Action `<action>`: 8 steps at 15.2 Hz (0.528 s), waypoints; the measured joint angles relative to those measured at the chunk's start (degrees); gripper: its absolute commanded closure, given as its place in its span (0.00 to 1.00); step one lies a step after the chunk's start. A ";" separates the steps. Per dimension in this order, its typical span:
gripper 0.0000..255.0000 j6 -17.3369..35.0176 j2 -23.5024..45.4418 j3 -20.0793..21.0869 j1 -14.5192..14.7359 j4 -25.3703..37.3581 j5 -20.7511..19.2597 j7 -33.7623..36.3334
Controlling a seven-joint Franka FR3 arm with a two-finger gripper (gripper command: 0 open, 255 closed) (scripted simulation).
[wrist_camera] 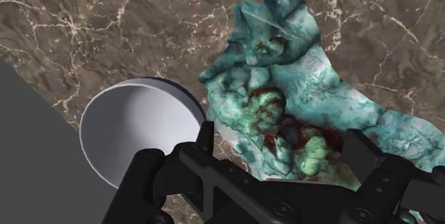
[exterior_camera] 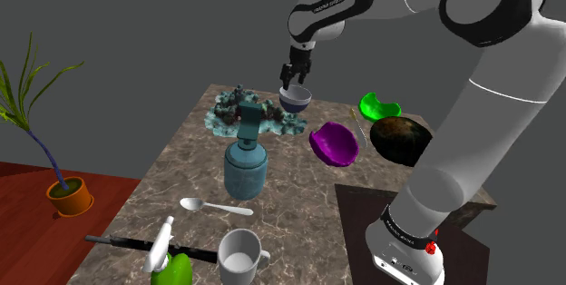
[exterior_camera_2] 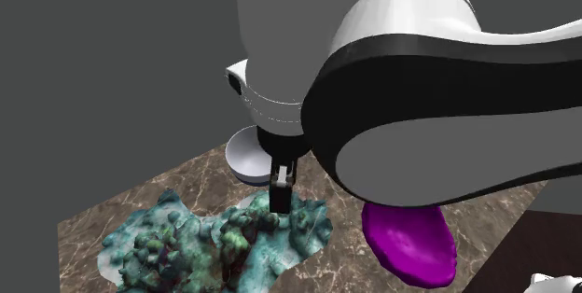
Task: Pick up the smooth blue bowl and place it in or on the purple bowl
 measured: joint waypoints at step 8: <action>0.00 1.99 17.33 -0.98 -1.76 13.55 -0.55 -3.13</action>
